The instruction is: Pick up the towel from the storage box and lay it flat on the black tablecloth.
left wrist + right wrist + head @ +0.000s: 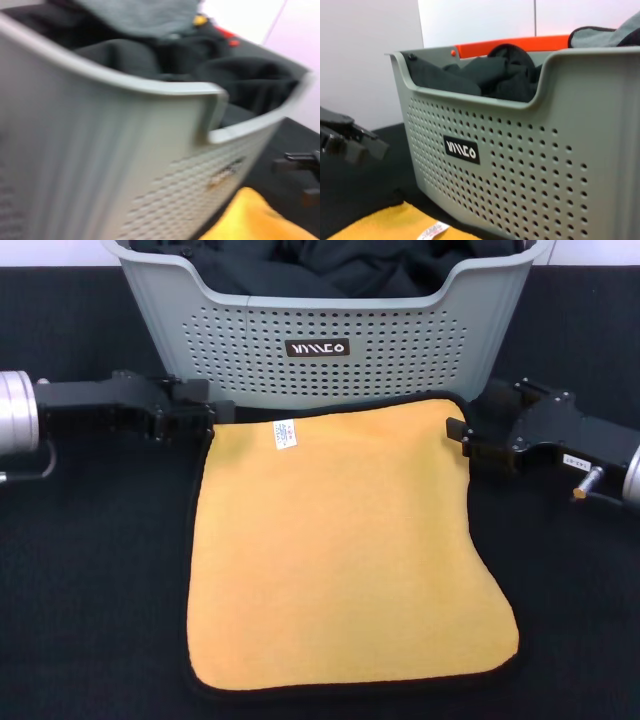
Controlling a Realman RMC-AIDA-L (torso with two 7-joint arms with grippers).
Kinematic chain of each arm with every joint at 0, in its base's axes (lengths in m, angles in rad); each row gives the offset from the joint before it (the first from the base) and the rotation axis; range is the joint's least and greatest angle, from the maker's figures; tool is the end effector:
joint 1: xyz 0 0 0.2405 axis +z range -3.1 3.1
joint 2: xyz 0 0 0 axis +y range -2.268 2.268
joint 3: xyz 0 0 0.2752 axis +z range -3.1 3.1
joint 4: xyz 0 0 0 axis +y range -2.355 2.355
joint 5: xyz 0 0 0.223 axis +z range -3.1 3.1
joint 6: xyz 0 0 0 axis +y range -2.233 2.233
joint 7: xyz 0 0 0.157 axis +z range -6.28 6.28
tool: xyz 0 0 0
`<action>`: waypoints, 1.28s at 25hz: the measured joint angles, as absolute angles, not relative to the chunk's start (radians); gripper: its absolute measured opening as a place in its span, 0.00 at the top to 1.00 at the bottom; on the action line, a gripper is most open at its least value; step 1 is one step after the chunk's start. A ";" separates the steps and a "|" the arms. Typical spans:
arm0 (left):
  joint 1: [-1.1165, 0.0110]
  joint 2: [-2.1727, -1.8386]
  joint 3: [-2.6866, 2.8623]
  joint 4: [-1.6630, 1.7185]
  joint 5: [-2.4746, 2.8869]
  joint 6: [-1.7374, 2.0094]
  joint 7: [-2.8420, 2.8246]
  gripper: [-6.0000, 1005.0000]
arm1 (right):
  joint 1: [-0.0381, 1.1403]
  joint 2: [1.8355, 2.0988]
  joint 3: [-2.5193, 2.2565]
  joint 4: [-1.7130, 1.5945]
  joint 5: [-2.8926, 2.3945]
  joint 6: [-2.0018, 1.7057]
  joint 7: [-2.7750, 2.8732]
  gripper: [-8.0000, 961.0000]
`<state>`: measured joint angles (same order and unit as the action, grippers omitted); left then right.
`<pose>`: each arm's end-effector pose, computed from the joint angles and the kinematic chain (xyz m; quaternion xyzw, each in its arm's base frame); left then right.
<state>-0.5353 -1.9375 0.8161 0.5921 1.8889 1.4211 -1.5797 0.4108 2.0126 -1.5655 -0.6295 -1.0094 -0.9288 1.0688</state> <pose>-0.3067 0.3817 0.0207 -0.9131 -0.3068 -0.2071 0.1708 0.2702 0.3809 -0.0649 -0.9058 0.1846 0.2521 0.2861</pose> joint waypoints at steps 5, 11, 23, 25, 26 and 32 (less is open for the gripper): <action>-0.528 -1.954 0.816 0.593 1.839 1.538 -1.478 0.41 | 0.375 2.011 -1.489 -0.616 -1.014 -1.128 1.044 0.16; -0.491 -1.983 0.816 0.591 1.748 1.763 -1.266 0.41 | 0.327 1.991 -1.447 -0.579 -1.035 -1.440 0.916 0.16; -0.418 -2.015 0.818 0.595 1.685 2.007 -1.182 0.41 | 0.352 1.966 -1.445 -0.532 -1.064 -1.870 0.996 0.17; -0.414 -2.007 0.821 0.596 1.682 2.015 -1.182 0.41 | 0.367 1.968 -1.445 -0.523 -1.065 -1.869 1.000 0.17; -0.413 -2.004 0.822 0.597 1.682 2.018 -1.182 0.41 | 0.374 1.970 -1.445 -0.519 -1.066 -1.868 1.001 0.17; -0.408 -1.990 0.817 0.596 1.681 2.028 -1.181 0.41 | 0.390 1.984 -1.447 -0.516 -1.068 -1.861 1.002 0.17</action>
<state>-0.4081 -1.9902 0.8169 0.5963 1.6813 2.0279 -1.1807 0.3899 1.9841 -1.4466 -0.5162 -1.0678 -1.8609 1.0016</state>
